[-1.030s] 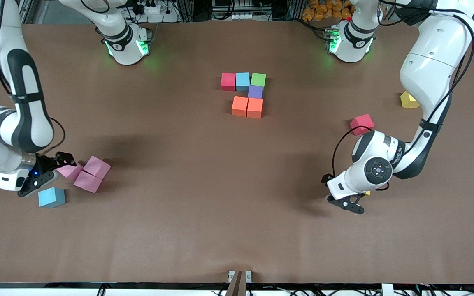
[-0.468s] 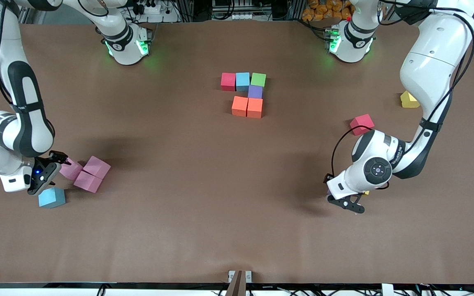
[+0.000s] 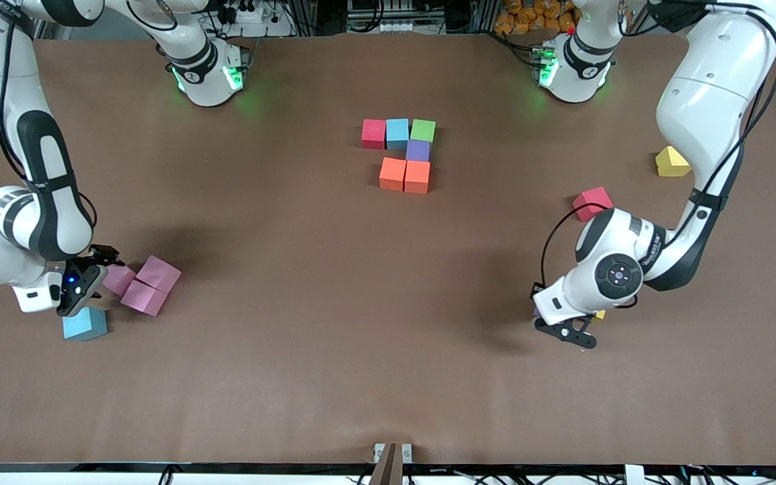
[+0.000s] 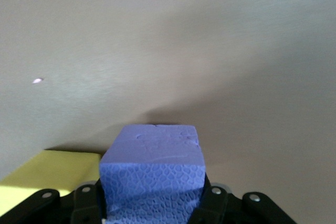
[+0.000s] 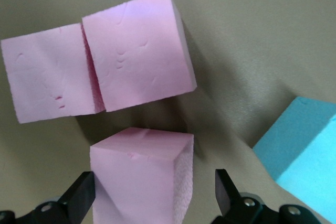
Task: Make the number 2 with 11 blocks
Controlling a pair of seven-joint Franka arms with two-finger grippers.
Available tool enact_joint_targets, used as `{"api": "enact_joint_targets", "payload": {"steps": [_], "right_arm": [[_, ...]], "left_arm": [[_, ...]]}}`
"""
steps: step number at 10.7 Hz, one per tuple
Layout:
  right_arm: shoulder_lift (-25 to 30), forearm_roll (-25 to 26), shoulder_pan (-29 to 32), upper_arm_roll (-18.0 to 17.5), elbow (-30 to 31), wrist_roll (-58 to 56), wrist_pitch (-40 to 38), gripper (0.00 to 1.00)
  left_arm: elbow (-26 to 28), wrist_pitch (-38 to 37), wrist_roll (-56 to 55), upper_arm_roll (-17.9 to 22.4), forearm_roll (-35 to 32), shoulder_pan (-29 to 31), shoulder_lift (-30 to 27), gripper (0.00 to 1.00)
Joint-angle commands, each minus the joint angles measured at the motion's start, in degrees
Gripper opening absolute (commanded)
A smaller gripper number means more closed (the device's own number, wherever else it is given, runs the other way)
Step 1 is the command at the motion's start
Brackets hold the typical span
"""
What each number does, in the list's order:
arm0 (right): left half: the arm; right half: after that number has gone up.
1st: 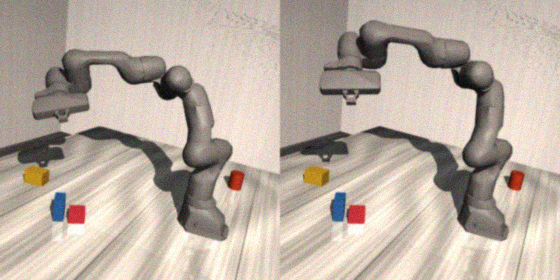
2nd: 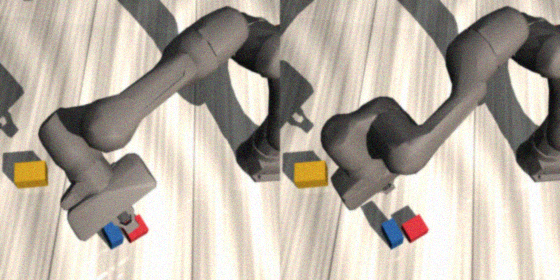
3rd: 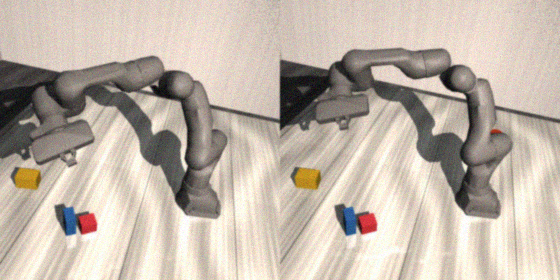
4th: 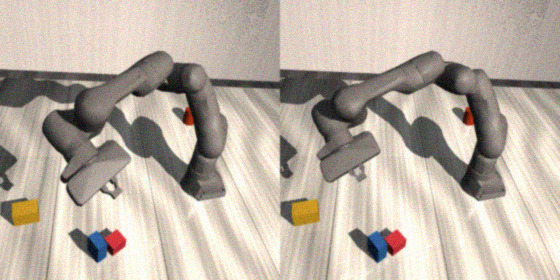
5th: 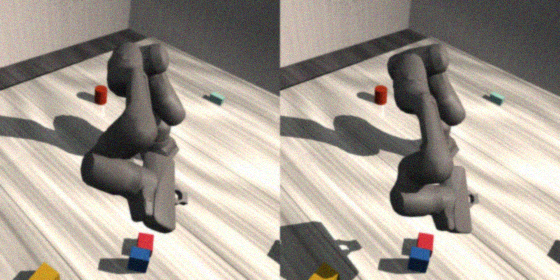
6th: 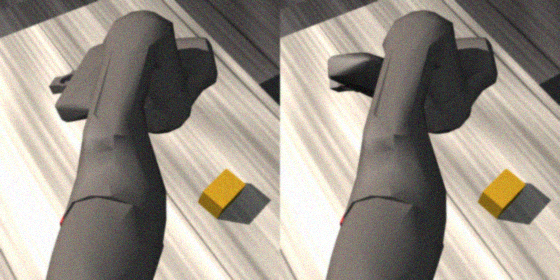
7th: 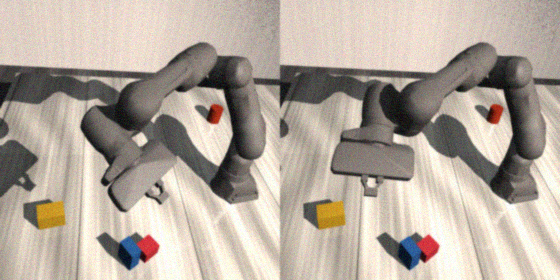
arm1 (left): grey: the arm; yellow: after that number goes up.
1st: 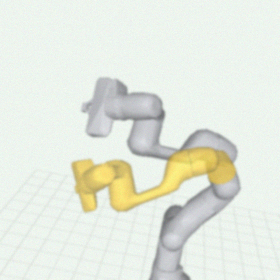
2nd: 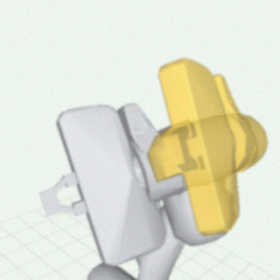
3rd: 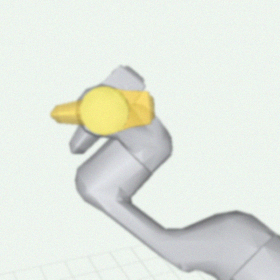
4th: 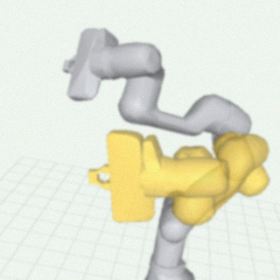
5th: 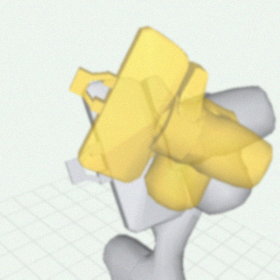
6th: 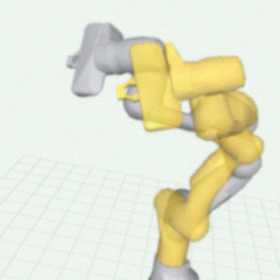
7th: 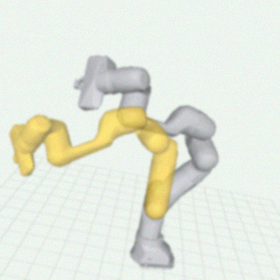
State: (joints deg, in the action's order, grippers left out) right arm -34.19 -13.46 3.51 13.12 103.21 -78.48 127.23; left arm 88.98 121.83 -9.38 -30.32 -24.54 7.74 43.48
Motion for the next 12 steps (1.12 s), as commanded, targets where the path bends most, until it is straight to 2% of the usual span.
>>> {"api": "enact_joint_targets", "payload": {"steps": [1, 3, 5, 8, 11, 12], "right_arm": [[0.09, -1.48, 1.06, -0.99, 1.03, -0.80, 0.74, 1.00], [0.09, -1.83, 1.23, -0.99, 1.64, -0.71, 0.92, 1.00], [0.09, -5.24, 1.41, -0.90, 3.47, -0.88, 1.44, 1.00], [0.09, -5.61, 1.32, -0.81, 3.84, -0.80, 1.97, 1.00], [0.62, -5.61, 0.71, -0.81, 3.14, 0.33, 1.27, 1.00], [0.62, -5.61, 0.71, -0.81, 2.44, 2.08, 0.23, 0.94]], "left_arm": [[0.93, -3.17, -9.72, -4.90, 3.16, -0.61, -2.96, 0.21], [1.02, -4.57, -24.30, -8.86, 3.35, -2.54, -3.05, 0.21], [0.93, -5.98, -41.60, -11.24, 3.35, -6.84, -3.05, 0.22], [0.84, -5.99, -66.84, -11.69, 3.44, -16.50, -2.79, 0.22], [0.84, -5.38, -82.68, -11.69, 5.01, -23.37, -2.26, 0.22], [0.84, -5.29, -87.08, -11.69, 6.07, -24.86, -2.26, 0.22]]}}
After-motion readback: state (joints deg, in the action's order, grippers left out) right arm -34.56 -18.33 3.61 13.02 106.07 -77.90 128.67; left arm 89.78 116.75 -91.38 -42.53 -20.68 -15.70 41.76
